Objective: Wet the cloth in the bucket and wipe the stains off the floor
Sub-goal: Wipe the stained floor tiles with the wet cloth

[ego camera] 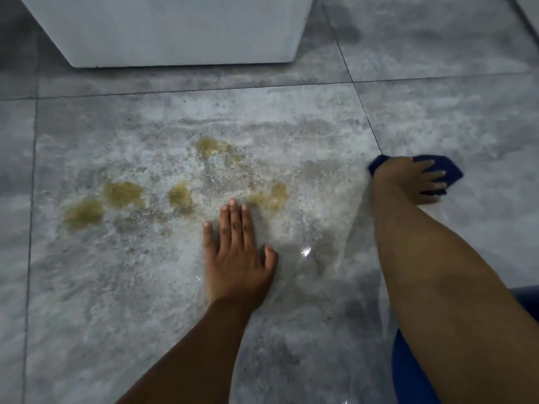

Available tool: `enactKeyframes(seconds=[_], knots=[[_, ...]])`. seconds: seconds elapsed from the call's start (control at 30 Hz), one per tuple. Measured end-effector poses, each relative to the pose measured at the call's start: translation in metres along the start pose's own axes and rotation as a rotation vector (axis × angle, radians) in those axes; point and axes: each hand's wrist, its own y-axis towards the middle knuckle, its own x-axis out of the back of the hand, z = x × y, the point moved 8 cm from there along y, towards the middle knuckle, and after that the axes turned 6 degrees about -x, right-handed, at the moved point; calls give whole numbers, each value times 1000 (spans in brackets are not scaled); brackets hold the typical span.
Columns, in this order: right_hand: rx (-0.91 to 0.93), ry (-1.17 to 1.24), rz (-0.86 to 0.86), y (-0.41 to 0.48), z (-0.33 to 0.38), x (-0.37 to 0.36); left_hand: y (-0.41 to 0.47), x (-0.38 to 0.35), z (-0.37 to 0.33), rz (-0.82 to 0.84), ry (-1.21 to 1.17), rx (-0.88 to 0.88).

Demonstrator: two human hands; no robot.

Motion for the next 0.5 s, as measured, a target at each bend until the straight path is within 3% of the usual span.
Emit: enactKeyframes(seconds=[0.2, 0.37, 0.5], knots=[[335, -94, 65, -22, 50, -14, 0, 2, -4, -6, -11, 0], [77, -52, 7, -20, -20, 1, 0, -1, 0, 9, -3, 10], [54, -30, 14, -58, -38, -5, -1, 2, -1, -10, -12, 12]])
